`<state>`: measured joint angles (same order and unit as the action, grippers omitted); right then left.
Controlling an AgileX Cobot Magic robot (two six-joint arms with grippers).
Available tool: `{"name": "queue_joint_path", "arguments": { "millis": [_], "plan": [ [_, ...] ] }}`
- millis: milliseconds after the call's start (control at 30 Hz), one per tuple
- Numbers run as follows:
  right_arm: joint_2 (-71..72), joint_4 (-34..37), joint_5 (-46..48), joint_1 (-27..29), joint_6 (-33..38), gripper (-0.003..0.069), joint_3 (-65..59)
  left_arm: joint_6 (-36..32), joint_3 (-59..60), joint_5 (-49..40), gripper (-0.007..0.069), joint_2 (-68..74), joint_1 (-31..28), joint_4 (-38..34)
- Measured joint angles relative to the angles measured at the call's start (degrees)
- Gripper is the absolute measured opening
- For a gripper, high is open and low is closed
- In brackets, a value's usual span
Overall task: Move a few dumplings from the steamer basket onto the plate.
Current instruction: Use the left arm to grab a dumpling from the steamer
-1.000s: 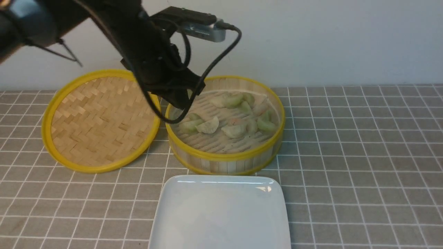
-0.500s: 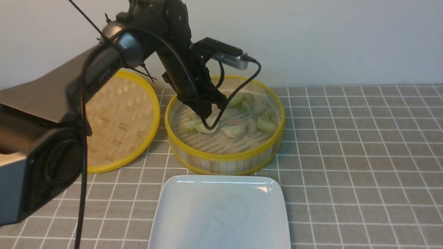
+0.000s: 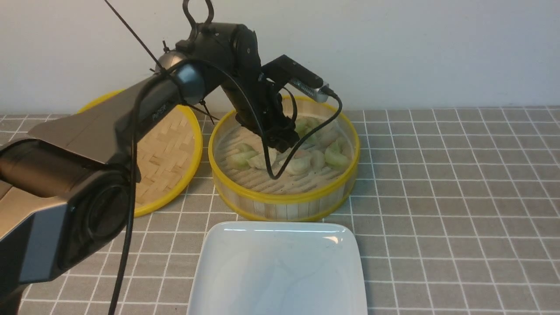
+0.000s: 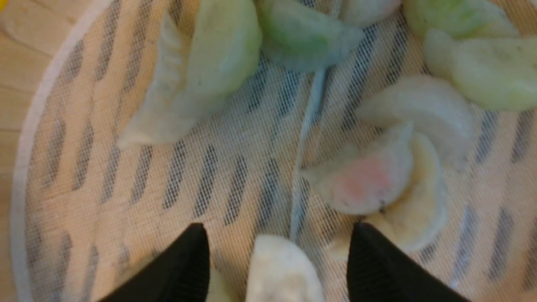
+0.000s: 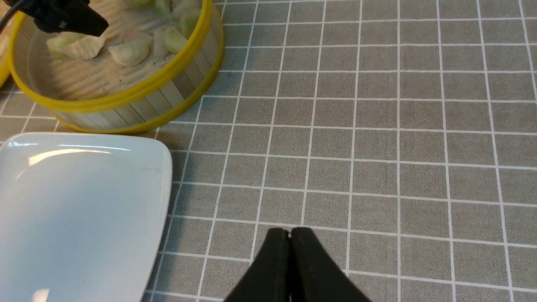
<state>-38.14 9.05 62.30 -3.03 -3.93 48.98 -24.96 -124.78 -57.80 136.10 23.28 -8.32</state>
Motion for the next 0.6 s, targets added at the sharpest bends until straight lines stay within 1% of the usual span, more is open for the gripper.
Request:
{"name": "queue_joint_path", "arguments": {
  "millis": [233,400,433,467,567,600],
  "plan": [
    [0.00,-0.02,0.00,0.00,0.10,-0.0015,0.00,-0.05,0.00,-0.32,0.0313,2.97,0.00,0.25],
    [0.00,-0.02,0.12,0.00,0.21,-0.0015,0.00,0.08,0.00,-1.66,0.0242,3.58,0.00,0.19],
    [0.00,-0.07,0.31,0.00,0.21,-0.0015,0.00,0.58,-0.07,-1.97,0.0216,3.58,0.00,0.19],
    [0.00,-0.07,0.47,0.00,0.21,-0.0015,0.00,1.33,-0.23,-2.41,0.0207,3.58,0.00,0.19],
    [0.00,-0.07,0.62,0.00,0.21,-0.0015,0.00,4.42,-1.36,-6.03,0.0207,3.58,0.00,0.34],
    [0.00,-0.07,0.69,0.00,0.21,-0.0015,0.00,6.54,-2.65,-8.59,0.0207,3.58,0.00,0.34]
  ]
}}
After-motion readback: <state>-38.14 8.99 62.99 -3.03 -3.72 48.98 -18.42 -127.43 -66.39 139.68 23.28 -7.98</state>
